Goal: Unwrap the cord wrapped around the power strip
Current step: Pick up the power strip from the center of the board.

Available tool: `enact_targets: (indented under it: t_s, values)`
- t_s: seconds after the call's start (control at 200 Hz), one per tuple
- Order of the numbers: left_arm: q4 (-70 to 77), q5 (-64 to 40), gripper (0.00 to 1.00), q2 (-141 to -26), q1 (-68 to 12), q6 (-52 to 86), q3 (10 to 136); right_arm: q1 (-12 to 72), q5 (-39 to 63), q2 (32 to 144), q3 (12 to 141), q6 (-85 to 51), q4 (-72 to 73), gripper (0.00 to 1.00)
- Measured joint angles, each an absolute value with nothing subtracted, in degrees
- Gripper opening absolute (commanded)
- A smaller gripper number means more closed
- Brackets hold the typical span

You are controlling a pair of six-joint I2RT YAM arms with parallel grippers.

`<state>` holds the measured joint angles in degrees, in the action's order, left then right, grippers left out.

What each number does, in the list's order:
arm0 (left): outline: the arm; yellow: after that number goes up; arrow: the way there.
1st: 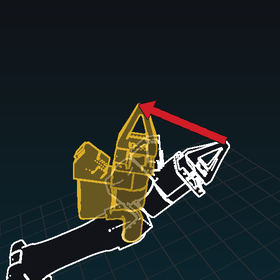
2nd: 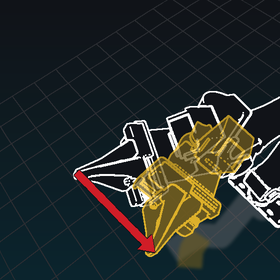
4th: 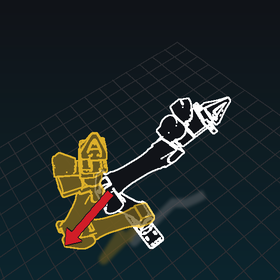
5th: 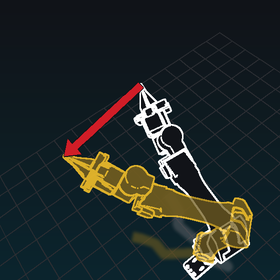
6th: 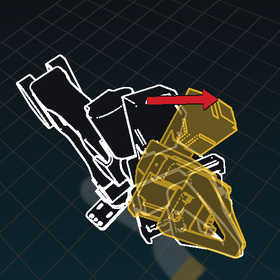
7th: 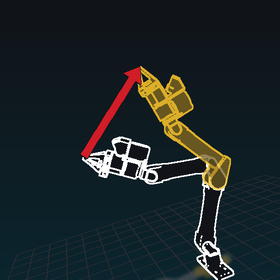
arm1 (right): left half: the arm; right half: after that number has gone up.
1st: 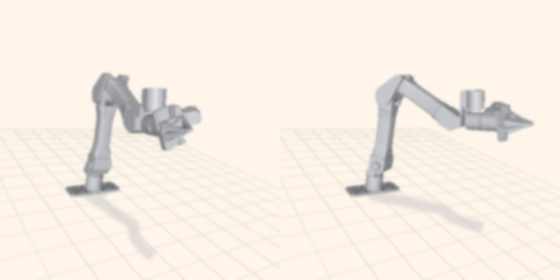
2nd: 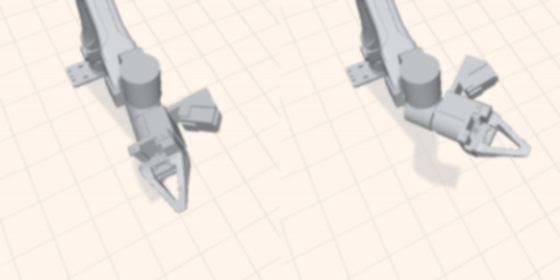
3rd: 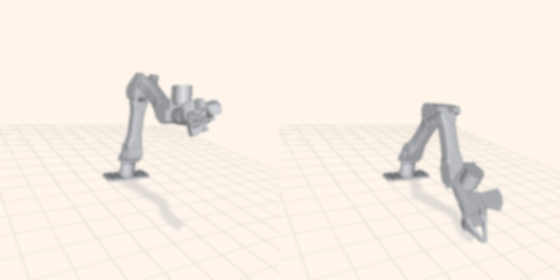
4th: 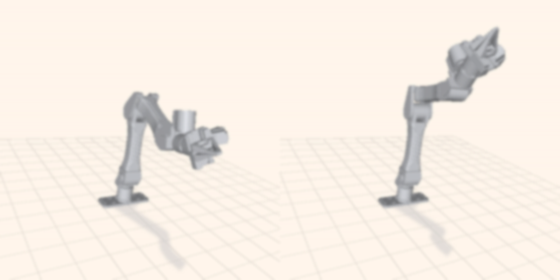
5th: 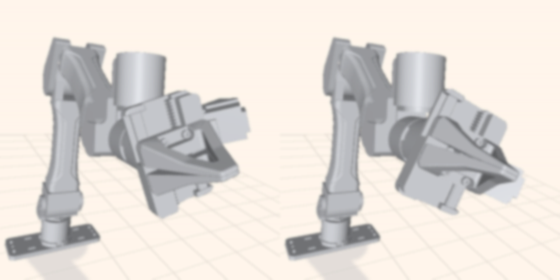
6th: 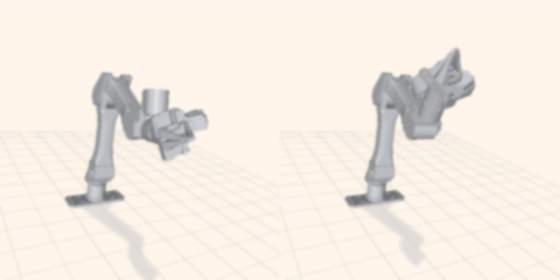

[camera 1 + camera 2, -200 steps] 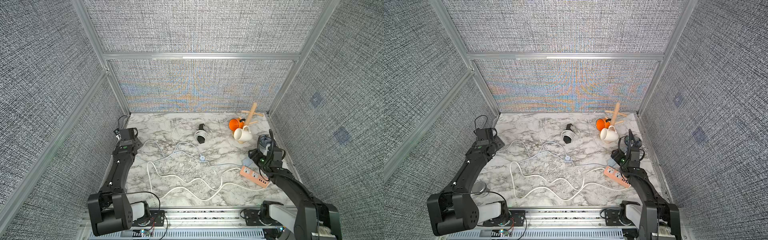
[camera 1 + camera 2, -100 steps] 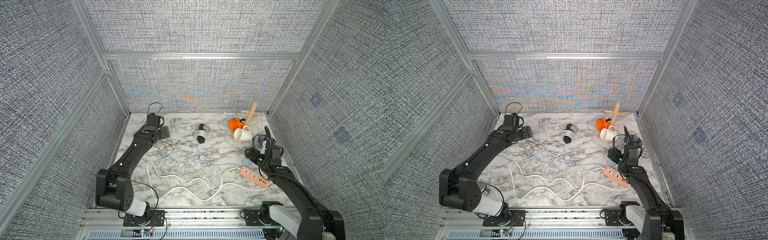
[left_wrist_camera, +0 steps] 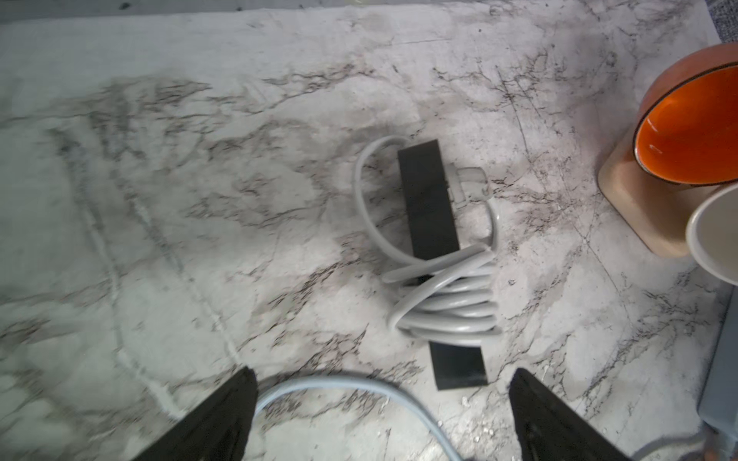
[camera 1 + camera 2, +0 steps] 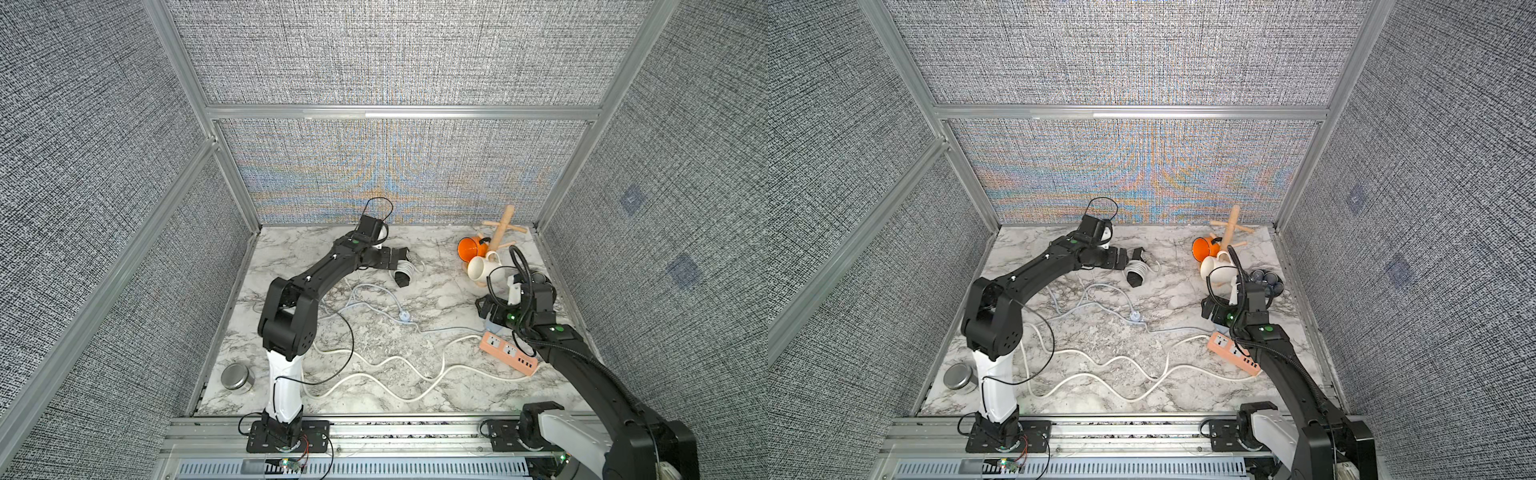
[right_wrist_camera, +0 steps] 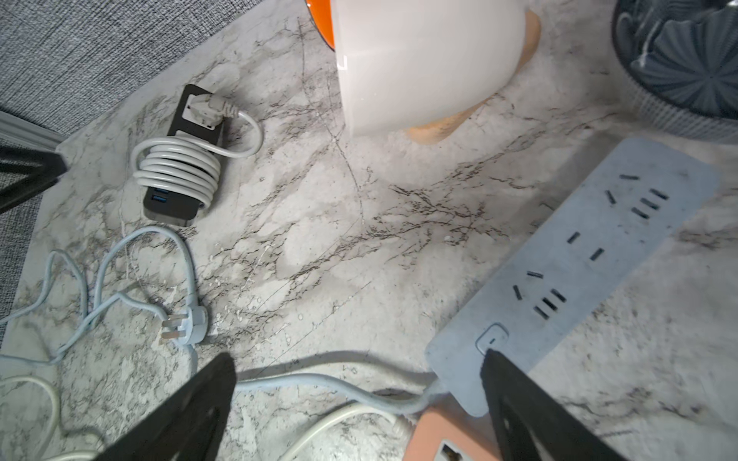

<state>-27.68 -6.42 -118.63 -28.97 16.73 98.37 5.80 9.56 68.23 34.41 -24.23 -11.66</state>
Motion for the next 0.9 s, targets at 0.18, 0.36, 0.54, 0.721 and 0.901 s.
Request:
enact_targets:
  t_s: [0.18, 0.36, 0.54, 0.721, 0.901]
  values:
    - [-28.8, -9.0, 1.00, -124.7, -31.5, 16.5, 103.3, 7.0, 10.6, 67.2, 34.5, -23.3, -11.7, 0.98]
    - [-30.8, -10.3, 1.00, -128.6, -33.8, 16.4, 107.0, 7.8, 10.4, 62.3, 33.9, -23.7, -11.0, 0.98]
    - [-32.4, -10.6, 0.99, -132.4, -35.1, 15.8, 110.8, 7.9, 9.2, 55.4, 30.3, -25.0, -9.0, 0.98]
    - [-32.9, -10.9, 0.95, -133.6, -35.2, 15.9, 111.6, 7.9, 8.8, 53.2, 28.7, -25.2, -8.0, 0.98]
    - [-32.9, -10.4, 0.93, -134.3, -35.3, 17.0, 111.9, 7.9, 9.1, 53.3, 28.0, -25.2, -6.6, 0.98]
